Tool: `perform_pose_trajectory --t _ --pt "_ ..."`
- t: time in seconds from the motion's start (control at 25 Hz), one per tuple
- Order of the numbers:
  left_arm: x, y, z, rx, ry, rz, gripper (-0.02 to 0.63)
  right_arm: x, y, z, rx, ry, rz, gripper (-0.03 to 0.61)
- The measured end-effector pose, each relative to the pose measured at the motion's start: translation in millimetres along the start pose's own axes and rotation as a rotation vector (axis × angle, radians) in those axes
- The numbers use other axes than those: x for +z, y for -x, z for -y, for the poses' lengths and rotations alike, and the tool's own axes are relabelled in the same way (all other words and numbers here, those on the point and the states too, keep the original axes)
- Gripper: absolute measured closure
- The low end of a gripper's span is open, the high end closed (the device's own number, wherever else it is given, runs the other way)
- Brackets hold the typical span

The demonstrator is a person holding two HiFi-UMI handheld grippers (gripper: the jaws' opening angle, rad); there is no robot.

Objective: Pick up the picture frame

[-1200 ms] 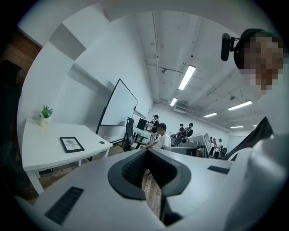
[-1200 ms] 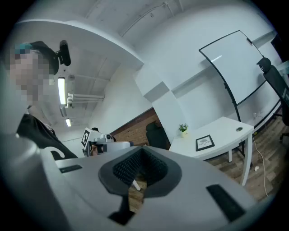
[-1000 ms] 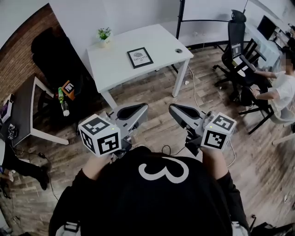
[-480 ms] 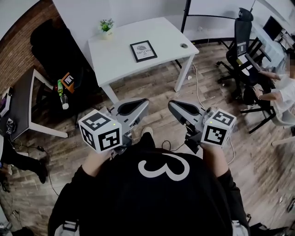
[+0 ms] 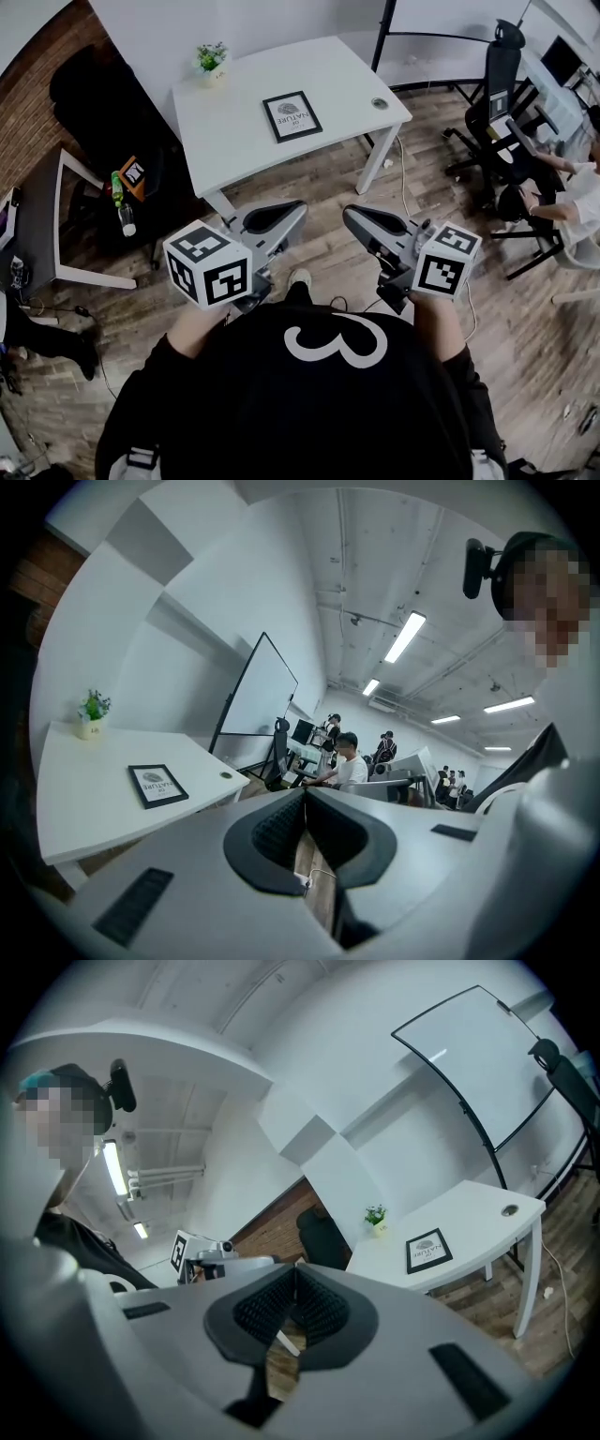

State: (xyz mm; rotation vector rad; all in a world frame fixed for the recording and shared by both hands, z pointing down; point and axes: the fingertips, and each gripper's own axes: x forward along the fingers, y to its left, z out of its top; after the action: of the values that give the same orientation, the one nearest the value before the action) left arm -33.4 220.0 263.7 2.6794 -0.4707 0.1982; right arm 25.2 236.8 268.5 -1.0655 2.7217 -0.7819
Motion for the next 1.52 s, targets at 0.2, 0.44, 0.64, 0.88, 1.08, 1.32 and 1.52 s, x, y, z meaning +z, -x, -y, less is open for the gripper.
perform_pose_trajectory --t 0.2,0.44,0.64,0.88,1.08,1.32,1.52 --pt "11 -29 -48 0.009 0.028 -0.026 0.595 11 -29 47 -0.025 -0.036 -0.029 0.554" --pt "25 -59 -104 0.018 0.058 -0.057 0.595 28 -63 99 -0.045 -0.067 -0.053 0.554" --pt "35 -75 -150 0.029 0.085 -0.074 0.595 41 -92 133 -0.053 -0.089 -0.061 0.554" --pt "56 -83 -202 0.04 0.103 -0.056 0.595 56 -128 167 -0.081 -0.101 -0.077 0.554" --pt "66 -82 -236 0.046 0.117 -0.045 0.595 73 -154 180 -0.095 -0.082 -0.083 0.554" --pt "77 -74 -255 0.016 0.131 0.009 0.595 84 -165 194 -0.13 -0.066 -0.069 0.554" --pt "73 -69 -265 0.038 0.145 0.007 0.595 82 -178 195 -0.108 -0.072 -0.084 0.554"
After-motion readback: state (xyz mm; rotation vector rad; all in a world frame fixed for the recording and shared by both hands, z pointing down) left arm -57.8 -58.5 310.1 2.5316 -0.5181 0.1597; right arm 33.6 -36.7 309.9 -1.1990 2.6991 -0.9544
